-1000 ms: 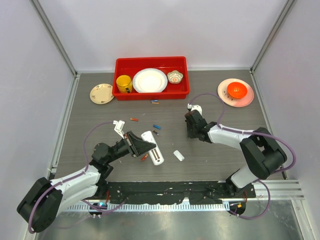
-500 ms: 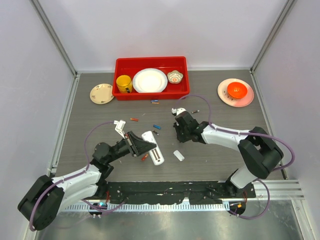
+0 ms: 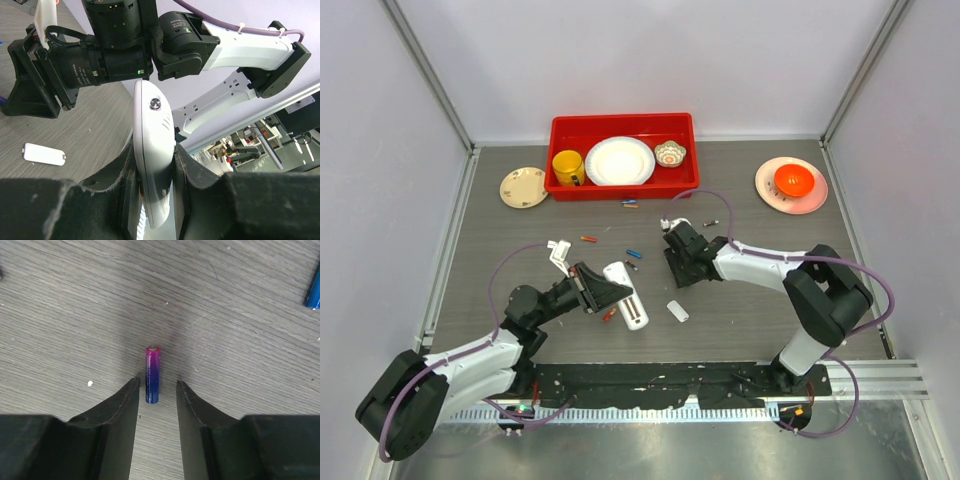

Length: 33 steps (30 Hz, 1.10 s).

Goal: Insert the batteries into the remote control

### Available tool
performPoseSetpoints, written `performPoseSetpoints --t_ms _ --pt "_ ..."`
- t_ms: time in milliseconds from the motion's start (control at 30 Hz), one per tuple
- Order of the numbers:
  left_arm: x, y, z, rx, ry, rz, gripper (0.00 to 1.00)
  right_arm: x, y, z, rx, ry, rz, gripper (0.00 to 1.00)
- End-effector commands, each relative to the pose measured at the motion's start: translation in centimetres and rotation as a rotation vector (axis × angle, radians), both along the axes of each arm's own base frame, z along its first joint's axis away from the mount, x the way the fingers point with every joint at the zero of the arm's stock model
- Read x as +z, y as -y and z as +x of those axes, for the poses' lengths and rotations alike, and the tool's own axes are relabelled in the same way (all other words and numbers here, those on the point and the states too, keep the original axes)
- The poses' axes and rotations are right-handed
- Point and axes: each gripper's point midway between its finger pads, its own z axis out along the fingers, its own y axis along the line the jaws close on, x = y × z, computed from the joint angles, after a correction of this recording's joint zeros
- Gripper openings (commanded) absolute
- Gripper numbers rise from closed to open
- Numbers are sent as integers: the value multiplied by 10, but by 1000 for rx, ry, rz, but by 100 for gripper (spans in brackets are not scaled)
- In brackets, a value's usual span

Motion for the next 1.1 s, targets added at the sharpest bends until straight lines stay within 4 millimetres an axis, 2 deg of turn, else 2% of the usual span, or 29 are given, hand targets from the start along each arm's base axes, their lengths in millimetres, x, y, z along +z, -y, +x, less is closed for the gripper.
performPoseSetpoints --t_ms 0,433,533,567,633,700,733,800,833,867,933,967,1000,1033,1067 --pt "25 0 -2 -5 90 -51 0 6 1 1 -8 -9 -35 42" --pt "24 1 -1 -7 84 -51 0 -7 0 -5 21 -81 -70 30" --pt "24 1 -1 -6 82 -52 0 -10 -2 -6 25 -95 -63 19" --pt "23 1 -1 -6 81 -49 0 -9 -3 -5 25 -90 -57 10" --pt "23 0 2 6 79 -49 0 -4 -3 -4 2 -77 -35 1" --pt "21 1 7 30 73 -41 0 4 -3 -1 -34 -48 0 1" --pt "22 0 14 62 73 -43 0 23 -5 2 -53 1 48 1" --pt "15 0 25 110 66 -22 0 45 -6 0 -87 40 122 1" --pt "18 0 34 154 68 -27 0 73 -10 -3 -80 79 203 1" --pt "16 2 38 166 68 -19 0 88 -12 -8 -75 97 253 1" --pt "15 8 49 196 86 -9 0 105 -18 -25 -40 84 350 1" --pt "18 9 55 221 92 -19 1 124 -16 -35 -21 107 391 1" --pt "28 8 57 233 123 -51 0 132 -16 -42 -5 111 404 1" --pt "21 13 65 241 107 -43 0 139 -15 -48 12 120 412 1" --pt "25 14 69 249 114 -61 0 153 -15 -62 50 133 428 1"
